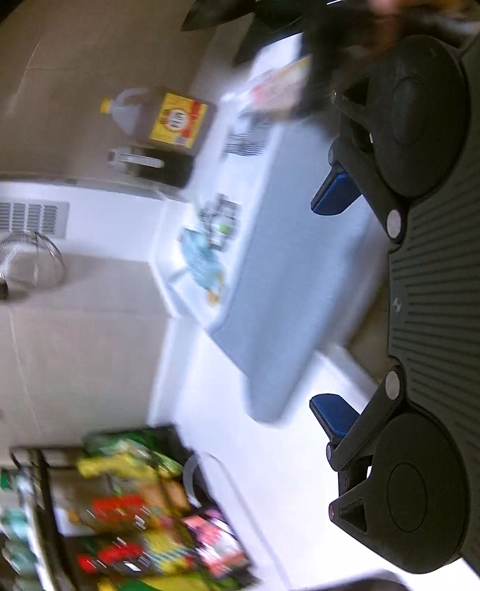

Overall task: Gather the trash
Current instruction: 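Raise the right gripper to the white milk-drink pouch and grasp it, then grasp the flower-shaped metal egg ring with the left gripper while the right holds the pouch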

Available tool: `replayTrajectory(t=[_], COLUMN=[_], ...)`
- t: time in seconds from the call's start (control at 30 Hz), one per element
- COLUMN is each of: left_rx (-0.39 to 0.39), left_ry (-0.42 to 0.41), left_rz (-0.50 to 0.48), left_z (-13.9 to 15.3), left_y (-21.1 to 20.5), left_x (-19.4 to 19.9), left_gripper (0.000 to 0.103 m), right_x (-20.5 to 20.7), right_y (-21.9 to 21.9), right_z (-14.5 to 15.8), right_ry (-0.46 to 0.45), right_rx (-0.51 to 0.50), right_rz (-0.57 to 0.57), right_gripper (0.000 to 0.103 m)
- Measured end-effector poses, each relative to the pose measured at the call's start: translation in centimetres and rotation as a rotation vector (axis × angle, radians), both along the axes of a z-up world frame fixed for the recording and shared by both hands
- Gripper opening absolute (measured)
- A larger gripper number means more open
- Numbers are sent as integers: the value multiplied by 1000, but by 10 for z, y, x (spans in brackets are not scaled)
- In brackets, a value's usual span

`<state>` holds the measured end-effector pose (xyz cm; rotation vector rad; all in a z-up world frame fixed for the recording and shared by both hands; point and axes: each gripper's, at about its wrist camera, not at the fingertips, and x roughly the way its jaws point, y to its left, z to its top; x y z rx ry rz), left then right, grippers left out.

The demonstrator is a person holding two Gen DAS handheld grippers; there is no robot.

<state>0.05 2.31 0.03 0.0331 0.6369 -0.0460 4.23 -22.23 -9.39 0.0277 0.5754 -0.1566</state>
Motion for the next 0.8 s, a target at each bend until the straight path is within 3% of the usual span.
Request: replayTrajectory(t=[0.17,0.43,0.73,0.8], left_rx=[19,-54,13,33], left_ry=[0,204,308,294], left_rz=[-46,-15,58,89], left_z=[-3,-43,-83,-85], left_y=[-56,-111,-131,-129], left_x=[90,225,280,282], left_gripper=[103,103,103,99], right_x=[2,3,2,2], right_y=[-13,-15,-19,-19], right_z=[-13,-16,-15,-15], right_ry=[28,43,36,36], right_rx=[41,80,103,103], right_rz=[-10,1,7,7], right_gripper=[82,90,92,92])
